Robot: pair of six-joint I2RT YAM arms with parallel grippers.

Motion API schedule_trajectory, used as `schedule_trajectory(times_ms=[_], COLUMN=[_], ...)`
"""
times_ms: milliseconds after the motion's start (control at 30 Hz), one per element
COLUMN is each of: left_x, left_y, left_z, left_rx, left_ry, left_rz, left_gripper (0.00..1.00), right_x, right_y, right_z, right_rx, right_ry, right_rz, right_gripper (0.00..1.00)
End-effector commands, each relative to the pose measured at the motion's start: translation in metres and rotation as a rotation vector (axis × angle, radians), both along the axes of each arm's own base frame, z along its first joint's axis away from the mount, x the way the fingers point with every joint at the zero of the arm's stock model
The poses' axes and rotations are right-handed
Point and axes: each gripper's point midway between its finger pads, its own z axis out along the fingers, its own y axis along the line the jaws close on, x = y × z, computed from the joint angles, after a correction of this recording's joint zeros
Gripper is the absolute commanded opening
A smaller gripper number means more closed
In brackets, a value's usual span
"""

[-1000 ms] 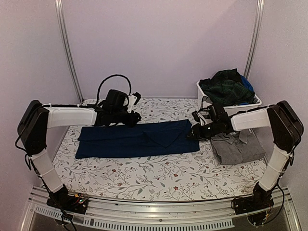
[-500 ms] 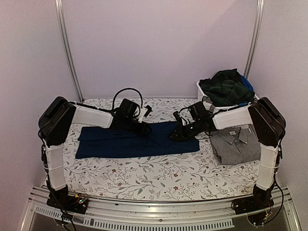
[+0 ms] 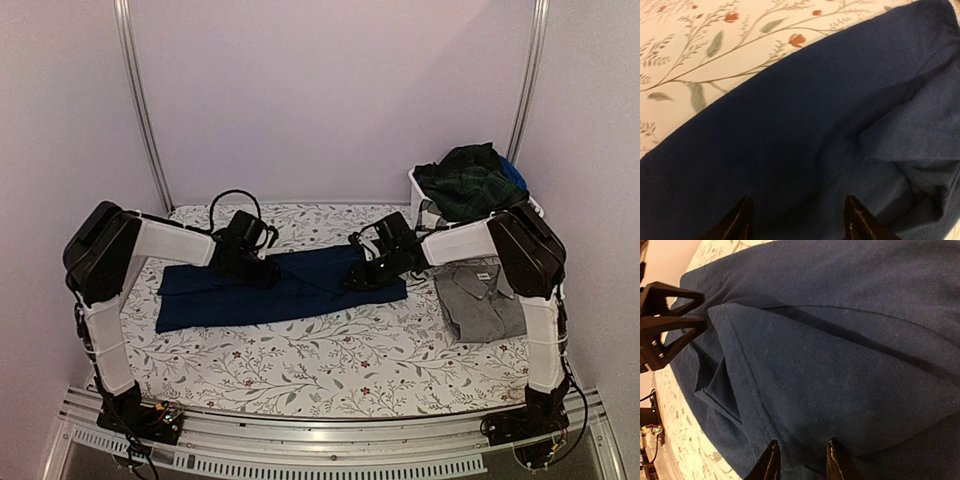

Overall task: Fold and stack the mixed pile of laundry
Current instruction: Rotate the rectangle-folded T-shirt at the center of the board.

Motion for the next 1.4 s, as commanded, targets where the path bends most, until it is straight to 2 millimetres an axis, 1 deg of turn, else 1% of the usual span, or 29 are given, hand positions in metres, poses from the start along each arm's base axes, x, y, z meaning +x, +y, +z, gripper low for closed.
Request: schedule_trajectory(times_ms=[0,67,100,133,200,267,300,333,367,433,500,533,567,600,633,667,700,733,800,900,967,1000,1033,1100,1167,1200,1300,1333,1367], left_x=[0.004,-0.001,-0.005,-0.009,-0.019,-0.029,-0.033,-0.038,-0.046,-0.056,-0.068,-0.074,-0.080,-0.084,-0.089,-0.094,-0.099,-0.103,-0.115,-0.134,-0.149,-0.157,-0.166,-0.185,-0.202,-0.208,-0.229,-0.234,-0.235], left_y=[0.052,0.077,0.088,0.096,0.108,0.114,0.118,0.121,0.122,0.125,0.124,0.122,0.116,0.114,0.113,0.113,0.114,0.115,0.113,0.103,0.090,0.079,0.065,0.031,-0.010,-0.039,-0.118,-0.141,-0.157], left_z=[0.045,0.059,0.064,0.076,0.084,0.084,0.081,0.075,0.066,0.050,0.033,0.025,0.017,0.011,0.004,-0.003,-0.008,-0.015,-0.027,-0.043,-0.049,-0.052,-0.055,-0.057,-0.055,-0.049,-0.029,-0.020,-0.008], left_rx=[-0.044,-0.076,-0.090,-0.106,-0.114,-0.109,-0.104,-0.085,-0.062,-0.009,0.071,0.113,0.153,0.195,0.249,0.304,0.355,0.396,0.449,0.494,0.495,0.482,0.458,0.416,0.368,0.315,0.189,0.153,0.126], left_ry=[-0.073,-0.081,-0.089,-0.112,-0.121,-0.094,-0.075,-0.039,0.011,0.081,0.130,0.150,0.167,0.180,0.197,0.210,0.226,0.243,0.287,0.343,0.375,0.396,0.420,0.450,0.470,0.481,0.492,0.485,0.463], left_rz=[0.192,0.282,0.323,0.353,0.401,0.436,0.470,0.485,0.489,0.508,0.497,0.486,0.460,0.443,0.432,0.425,0.424,0.423,0.396,0.338,0.293,0.261,0.223,0.134,0.037,-0.013,-0.158,-0.208,-0.240], left_gripper=[0.62,0.62,0.63,0.64,0.63,0.59,0.56,0.53,0.50,0.43,0.35,0.30,0.26,0.22,0.20,0.18,0.16,0.14,0.10,0.05,0.02,0.02,0.01,0.01,0.01,0.01,0.02,0.02,0.03], right_x=[0.023,0.046,0.062,0.075,0.102,0.128,0.140,0.147,0.154,0.158,0.157,0.153,0.151,0.146,0.142,0.137,0.134,0.130,0.124,0.115,0.110,0.108,0.106,0.101,0.097,0.094,0.086,0.083,0.080], right_y=[-0.034,-0.035,-0.032,-0.031,-0.034,-0.037,-0.038,-0.038,-0.037,-0.032,-0.023,-0.021,-0.016,-0.012,-0.009,-0.006,-0.004,-0.002,-0.003,-0.006,-0.011,-0.015,-0.019,-0.027,-0.033,-0.036,-0.043,-0.046,-0.048], right_z=[-0.061,-0.057,-0.054,-0.049,-0.041,-0.039,-0.032,-0.033,-0.027,-0.016,0.010,0.018,0.041,0.050,0.065,0.075,0.093,0.103,0.115,0.119,0.125,0.124,0.126,0.125,0.124,0.124,0.120,0.120,0.117], right_rx=[-0.300,-0.359,-0.386,-0.412,-0.487,-0.542,-0.554,-0.572,-0.572,-0.556,-0.486,-0.461,-0.408,-0.367,-0.332,-0.295,-0.259,-0.237,-0.214,-0.196,-0.175,-0.168,-0.159,-0.153,-0.148,-0.148,-0.155,-0.157,-0.160], right_ry=[-0.014,-0.074,-0.114,-0.149,-0.227,-0.279,-0.304,-0.321,-0.342,-0.369,-0.395,-0.398,-0.422,-0.426,-0.439,-0.439,-0.453,-0.460,-0.461,-0.442,-0.428,-0.412,-0.405,-0.385,-0.374,-0.368,-0.353,-0.349,-0.344], right_rz=[-0.070,-0.089,-0.091,-0.098,-0.127,-0.156,-0.171,-0.177,-0.181,-0.176,-0.167,-0.157,-0.161,-0.147,-0.142,-0.129,-0.123,-0.117,-0.109,-0.095,-0.093,-0.097,-0.100,-0.108,-0.114,-0.115,-0.117,-0.115,-0.115], right_gripper=[0.31,0.31,0.31,0.31,0.31,0.32,0.32,0.32,0.33,0.37,0.39,0.40,0.42,0.44,0.45,0.46,0.47,0.48,0.49,0.49,0.49,0.49,0.49,0.49,0.49,0.49,0.49,0.49,0.49])
